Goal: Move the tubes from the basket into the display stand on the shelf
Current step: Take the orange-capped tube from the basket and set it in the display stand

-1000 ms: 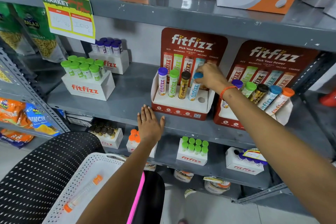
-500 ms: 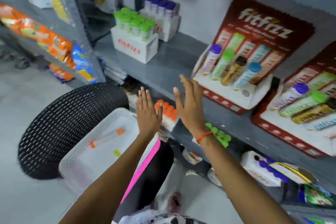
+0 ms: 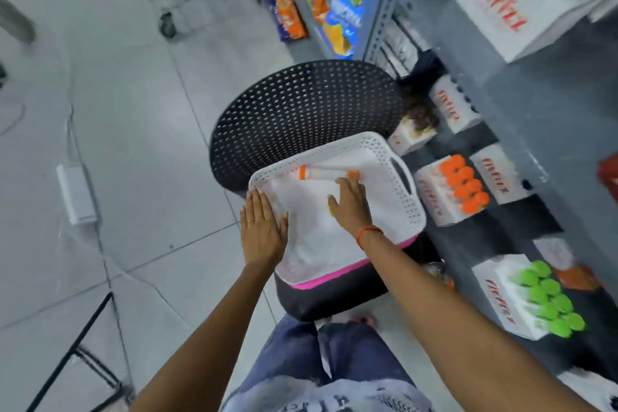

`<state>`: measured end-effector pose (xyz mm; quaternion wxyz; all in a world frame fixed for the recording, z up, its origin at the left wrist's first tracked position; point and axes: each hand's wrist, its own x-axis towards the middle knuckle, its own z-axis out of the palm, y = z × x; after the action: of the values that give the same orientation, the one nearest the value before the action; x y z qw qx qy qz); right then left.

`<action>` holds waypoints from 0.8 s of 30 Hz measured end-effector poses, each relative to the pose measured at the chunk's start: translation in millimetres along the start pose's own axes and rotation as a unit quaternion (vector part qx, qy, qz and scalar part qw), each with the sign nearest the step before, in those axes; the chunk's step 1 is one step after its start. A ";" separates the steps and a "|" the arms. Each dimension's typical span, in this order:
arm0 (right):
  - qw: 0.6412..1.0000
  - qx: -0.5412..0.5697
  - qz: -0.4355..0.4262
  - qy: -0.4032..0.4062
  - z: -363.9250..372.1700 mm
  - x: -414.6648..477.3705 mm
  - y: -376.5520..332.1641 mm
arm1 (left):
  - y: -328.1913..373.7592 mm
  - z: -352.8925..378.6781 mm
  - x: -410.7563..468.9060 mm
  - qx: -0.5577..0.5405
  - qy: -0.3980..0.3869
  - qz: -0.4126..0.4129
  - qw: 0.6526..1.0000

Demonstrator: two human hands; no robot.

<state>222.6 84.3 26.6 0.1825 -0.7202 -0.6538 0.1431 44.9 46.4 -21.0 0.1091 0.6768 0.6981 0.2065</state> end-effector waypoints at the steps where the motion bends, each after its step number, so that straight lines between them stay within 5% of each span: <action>1: 0.999 -0.032 0.008 -0.027 7.5 2.2 -1.6 | -9.0 2.1 -7.6 0.005 -0.008 -0.011 1.000; 5: 0.986 -0.146 -0.066 -0.054 48.1 24.9 -30.8 | -49.9 -1.2 -35.3 0.032 -0.031 -0.073 0.996; 14: 0.956 -0.188 -0.174 -0.144 186.6 -0.8 -130.6 | -159.9 -20.0 -123.9 0.081 -0.050 -0.246 0.965; 18: 0.860 -0.183 -0.417 -0.228 247.4 -54.8 -178.0 | -188.5 -14.6 -174.9 0.077 -0.058 -0.313 0.945; 24: 0.753 -0.264 -0.536 -0.274 286.9 -99.2 -230.9 | -221.1 -6.3 -208.5 0.073 -0.052 -0.394 0.915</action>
<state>-120.7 25.5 -128.8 -0.1553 -0.2008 -0.9666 0.0349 -144.2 -160.6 -138.3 0.1673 0.3629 0.9147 0.0598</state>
